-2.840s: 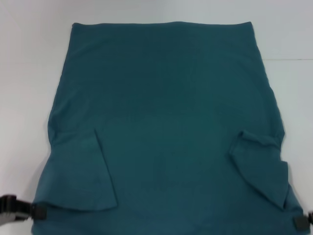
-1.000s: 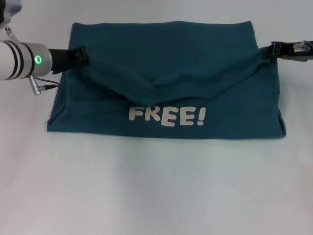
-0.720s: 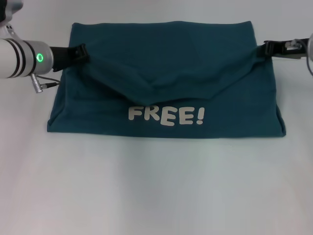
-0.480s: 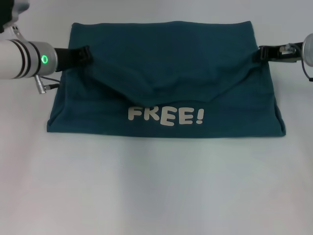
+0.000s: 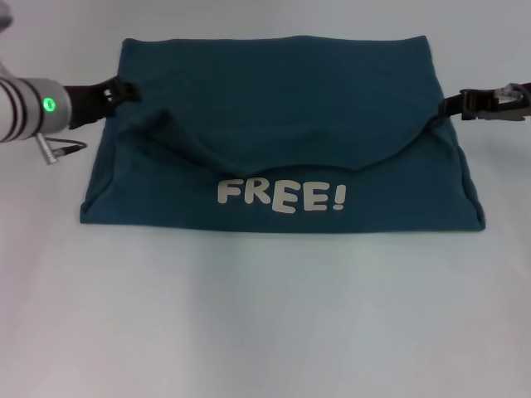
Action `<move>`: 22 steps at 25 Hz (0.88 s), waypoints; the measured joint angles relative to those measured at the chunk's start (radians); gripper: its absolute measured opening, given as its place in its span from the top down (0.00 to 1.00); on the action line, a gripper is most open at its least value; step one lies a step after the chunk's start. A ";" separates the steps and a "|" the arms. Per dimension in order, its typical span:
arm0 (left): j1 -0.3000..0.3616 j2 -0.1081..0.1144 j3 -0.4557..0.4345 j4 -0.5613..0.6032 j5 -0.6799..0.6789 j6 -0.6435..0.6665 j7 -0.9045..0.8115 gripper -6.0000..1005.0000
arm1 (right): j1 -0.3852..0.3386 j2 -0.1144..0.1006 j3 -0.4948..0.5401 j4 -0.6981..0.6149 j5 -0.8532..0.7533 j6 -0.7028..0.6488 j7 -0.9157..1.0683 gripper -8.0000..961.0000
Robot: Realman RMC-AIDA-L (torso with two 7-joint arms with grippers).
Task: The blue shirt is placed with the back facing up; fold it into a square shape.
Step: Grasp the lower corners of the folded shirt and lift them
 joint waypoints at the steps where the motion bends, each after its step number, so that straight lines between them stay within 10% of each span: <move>1: 0.011 -0.005 0.003 0.021 0.000 0.012 -0.005 0.66 | -0.007 -0.001 0.009 -0.015 0.001 -0.021 0.000 0.57; 9: 0.156 -0.055 0.007 0.217 -0.188 0.213 0.094 0.33 | -0.166 0.024 0.108 -0.161 0.185 -0.302 -0.070 0.29; 13: 0.239 -0.015 0.003 0.205 -0.338 0.338 0.140 0.10 | -0.314 0.049 0.140 -0.174 0.451 -0.421 -0.180 0.26; 22: 0.348 0.015 -0.081 0.170 -0.391 0.501 0.390 0.10 | -0.491 0.043 0.163 -0.094 0.613 -0.637 -0.343 0.27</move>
